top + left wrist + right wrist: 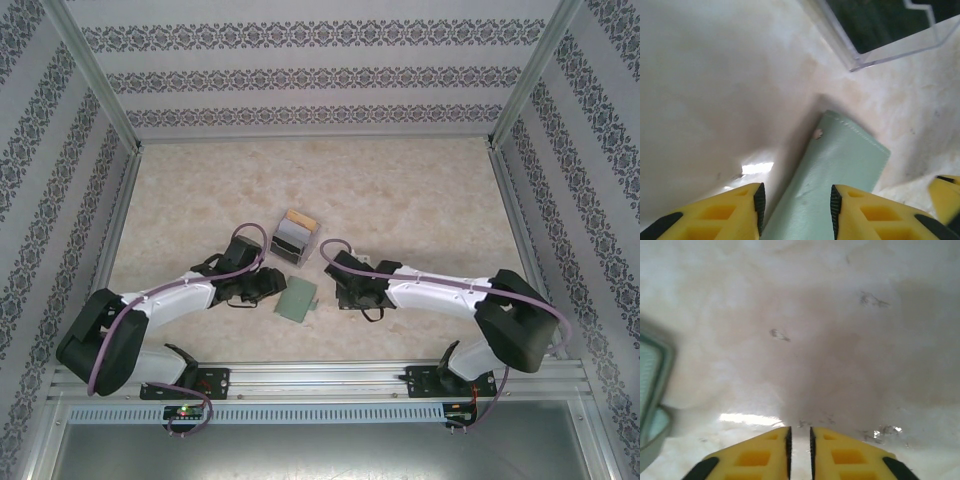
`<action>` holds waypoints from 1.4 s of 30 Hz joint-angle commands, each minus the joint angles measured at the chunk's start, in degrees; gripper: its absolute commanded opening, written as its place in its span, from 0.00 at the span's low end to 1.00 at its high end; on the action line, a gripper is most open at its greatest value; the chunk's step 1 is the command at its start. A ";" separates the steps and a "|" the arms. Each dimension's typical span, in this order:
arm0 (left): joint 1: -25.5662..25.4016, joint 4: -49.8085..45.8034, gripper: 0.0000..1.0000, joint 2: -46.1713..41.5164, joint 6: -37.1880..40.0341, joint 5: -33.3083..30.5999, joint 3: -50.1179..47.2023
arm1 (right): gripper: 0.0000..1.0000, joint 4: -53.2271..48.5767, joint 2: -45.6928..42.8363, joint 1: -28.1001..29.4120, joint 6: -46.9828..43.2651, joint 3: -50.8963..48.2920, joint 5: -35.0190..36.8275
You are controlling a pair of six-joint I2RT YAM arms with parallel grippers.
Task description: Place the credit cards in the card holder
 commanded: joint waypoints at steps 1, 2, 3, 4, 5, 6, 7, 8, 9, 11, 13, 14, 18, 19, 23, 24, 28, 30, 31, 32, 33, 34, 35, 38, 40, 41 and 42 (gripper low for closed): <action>-0.63 -4.44 0.42 -2.83 1.81 -2.71 0.09 | 0.24 4.75 -1.87 0.12 -2.35 3.40 -4.83; -0.65 -4.84 0.42 -2.88 1.87 -2.81 0.32 | 0.26 6.66 -1.50 0.66 -2.92 4.17 -6.49; -0.63 -4.96 0.42 -2.65 2.00 -2.72 0.62 | 0.29 7.87 -0.79 1.25 -3.32 5.27 -7.77; -0.63 -4.83 0.42 -2.43 2.12 -2.53 0.83 | 0.33 8.27 0.75 1.81 -3.73 7.13 -9.37; -0.65 -4.85 0.42 -2.31 2.33 -2.49 1.02 | 0.36 7.57 2.55 2.14 -4.24 9.02 -10.44; -0.66 -5.09 0.42 -1.97 2.67 -2.69 1.40 | 0.41 5.44 4.64 2.77 -4.13 11.28 -9.52; -0.64 -5.21 0.42 -1.77 2.94 -2.73 1.52 | 0.49 3.27 6.50 3.43 -3.99 13.09 -7.37; -0.69 -5.22 0.42 -1.57 3.21 -2.73 1.68 | 0.50 2.27 8.03 3.75 -4.14 14.14 -6.51; -0.64 -5.54 0.43 -1.31 3.45 -2.85 1.89 | 0.50 0.58 9.49 3.86 -3.67 15.07 -5.39; -0.64 -5.83 0.43 -0.96 3.85 -2.57 2.34 | 0.54 -0.54 11.15 3.77 -3.08 15.19 -3.74; -0.64 -5.84 0.43 -0.87 3.76 -2.49 2.51 | 0.53 -0.46 12.19 3.22 -2.85 14.46 -5.57; -0.70 -5.76 0.44 -0.87 3.72 -2.43 2.55 | 0.53 -0.32 12.26 3.25 -2.60 13.86 -5.97; -0.70 -6.00 0.47 -0.97 4.02 -1.86 3.00 | 0.42 1.88 11.49 3.17 -2.18 10.21 -8.88; -0.76 -6.22 0.48 -1.27 4.20 -1.90 3.12 | 0.37 2.05 11.21 3.03 -2.22 9.37 -9.40; -2.06 -9.48 0.53 -2.28 3.98 -4.75 4.51 | 0.19 4.02 9.29 1.59 -3.13 5.58 -11.03; -2.33 -9.62 0.54 -2.34 3.53 -5.33 4.52 | 0.15 4.35 8.78 0.92 -3.57 4.86 -11.45; -3.13 -9.48 0.54 -1.69 0.16 -6.82 4.97 | 0.13 3.28 6.70 -2.33 -8.28 2.85 -12.66; -3.39 -9.04 0.54 -1.28 -1.84 -7.83 5.23 | 0.13 1.74 6.16 -4.41 -11.28 2.73 -13.80; -3.38 -8.58 0.54 -1.01 -2.64 -8.09 5.42 | 0.13 1.36 5.99 -5.52 -13.42 2.73 -15.22; -3.54 -8.16 0.54 -0.82 -3.20 -8.31 5.79 | 0.14 0.78 5.76 -6.40 -15.26 2.90 -16.21; -3.69 -7.99 0.54 -0.53 -3.55 -8.77 6.20 | 0.16 0.08 5.72 -7.19 -16.39 3.06 -16.37; -3.89 -8.15 0.55 -0.15 -3.98 -9.34 6.86 | 0.18 -0.78 5.70 -8.20 -17.45 3.25 -16.53; -3.88 -8.65 0.57 0.40 -4.38 -9.90 7.76 | 0.20 -2.38 5.88 -9.63 -18.30 3.96 -17.13; -3.79 -11.06 0.62 1.88 -5.35 -12.30 11.52 | 0.31 -8.21 5.14 -13.15 -20.58 7.32 -17.62; -3.50 -12.49 0.67 3.58 -6.05 -13.33 14.43 | 0.34 -12.38 2.69 -14.86 -21.46 10.75 -17.76; -2.92 -12.86 0.69 4.84 -6.36 -12.86 16.01 | 0.42 -12.97 0.68 -15.78 -21.68 12.19 -17.64; -2.26 -12.58 0.70 6.08 -6.36 -11.93 17.38 | 0.51 -12.31 -0.45 -16.65 -22.16 12.96 -17.68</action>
